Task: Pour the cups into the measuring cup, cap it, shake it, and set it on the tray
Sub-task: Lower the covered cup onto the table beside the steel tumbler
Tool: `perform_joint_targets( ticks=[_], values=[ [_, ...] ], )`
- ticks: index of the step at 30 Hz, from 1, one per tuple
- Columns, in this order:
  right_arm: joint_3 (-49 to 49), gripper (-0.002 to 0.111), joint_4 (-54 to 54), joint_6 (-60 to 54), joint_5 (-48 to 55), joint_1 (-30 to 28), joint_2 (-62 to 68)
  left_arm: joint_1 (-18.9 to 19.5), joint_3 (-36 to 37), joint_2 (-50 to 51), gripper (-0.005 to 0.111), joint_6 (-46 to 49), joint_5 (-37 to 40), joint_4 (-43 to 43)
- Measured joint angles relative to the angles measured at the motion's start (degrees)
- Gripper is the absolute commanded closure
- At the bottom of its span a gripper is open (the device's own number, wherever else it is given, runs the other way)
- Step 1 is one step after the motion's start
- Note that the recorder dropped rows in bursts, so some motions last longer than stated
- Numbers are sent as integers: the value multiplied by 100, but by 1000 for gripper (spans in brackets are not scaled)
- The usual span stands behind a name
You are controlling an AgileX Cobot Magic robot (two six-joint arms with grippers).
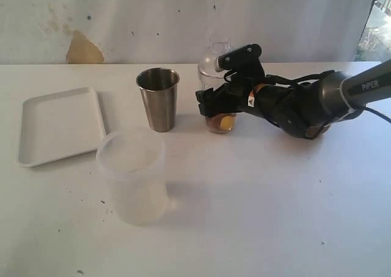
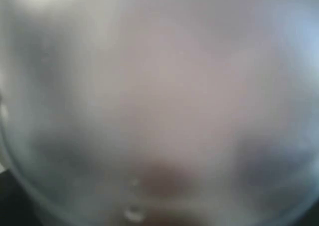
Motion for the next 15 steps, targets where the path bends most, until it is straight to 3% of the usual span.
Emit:
perform_joint_targets(
  ticks=[2,4,15],
  values=[
    [0,26,11,114,0,0,0,0,0,0,107,0,0,0],
    [0,22,11,164,128,0,0,0,0,0,107,0,0,0],
    [-21,22,24,256,491,0,-136,0,0,0,107,0,0,0]
  ],
)
